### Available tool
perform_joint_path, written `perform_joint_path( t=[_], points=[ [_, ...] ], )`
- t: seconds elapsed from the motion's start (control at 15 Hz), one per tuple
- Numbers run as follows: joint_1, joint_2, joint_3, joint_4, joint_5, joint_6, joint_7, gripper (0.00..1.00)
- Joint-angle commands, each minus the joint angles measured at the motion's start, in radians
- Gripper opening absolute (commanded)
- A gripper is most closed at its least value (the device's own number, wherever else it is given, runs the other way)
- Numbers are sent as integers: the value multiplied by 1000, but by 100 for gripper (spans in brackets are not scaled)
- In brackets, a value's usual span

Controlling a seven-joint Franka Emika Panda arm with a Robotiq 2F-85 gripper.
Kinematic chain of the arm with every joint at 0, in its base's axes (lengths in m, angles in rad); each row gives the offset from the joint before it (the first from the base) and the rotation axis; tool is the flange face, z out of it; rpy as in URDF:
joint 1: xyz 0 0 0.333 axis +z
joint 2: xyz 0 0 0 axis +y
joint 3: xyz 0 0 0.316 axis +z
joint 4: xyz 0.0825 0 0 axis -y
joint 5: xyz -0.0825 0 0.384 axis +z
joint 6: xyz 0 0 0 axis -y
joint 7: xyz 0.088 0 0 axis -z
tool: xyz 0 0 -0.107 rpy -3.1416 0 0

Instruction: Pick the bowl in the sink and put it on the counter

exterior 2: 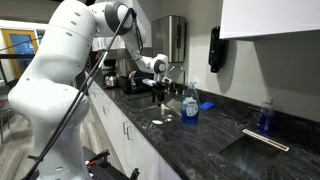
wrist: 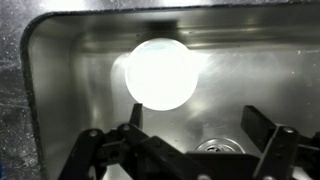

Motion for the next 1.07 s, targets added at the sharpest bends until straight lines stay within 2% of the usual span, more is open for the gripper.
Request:
perform_joint_path(
  t=[0.0,0.4,0.53,0.6,0.93,1.0],
  points=[
    [20,60,-22,22,-14,38,41,100],
    [0,91,-6,-1,59,62,25,100],
    [9,87,-12,-26,55,106,25,100],
    [13,90,-19,2,41,59,34,100],
    [14,96,-19,-4,41,79,34,100],
    [18,87,-18,-38,47,139,40,100]
  ],
)
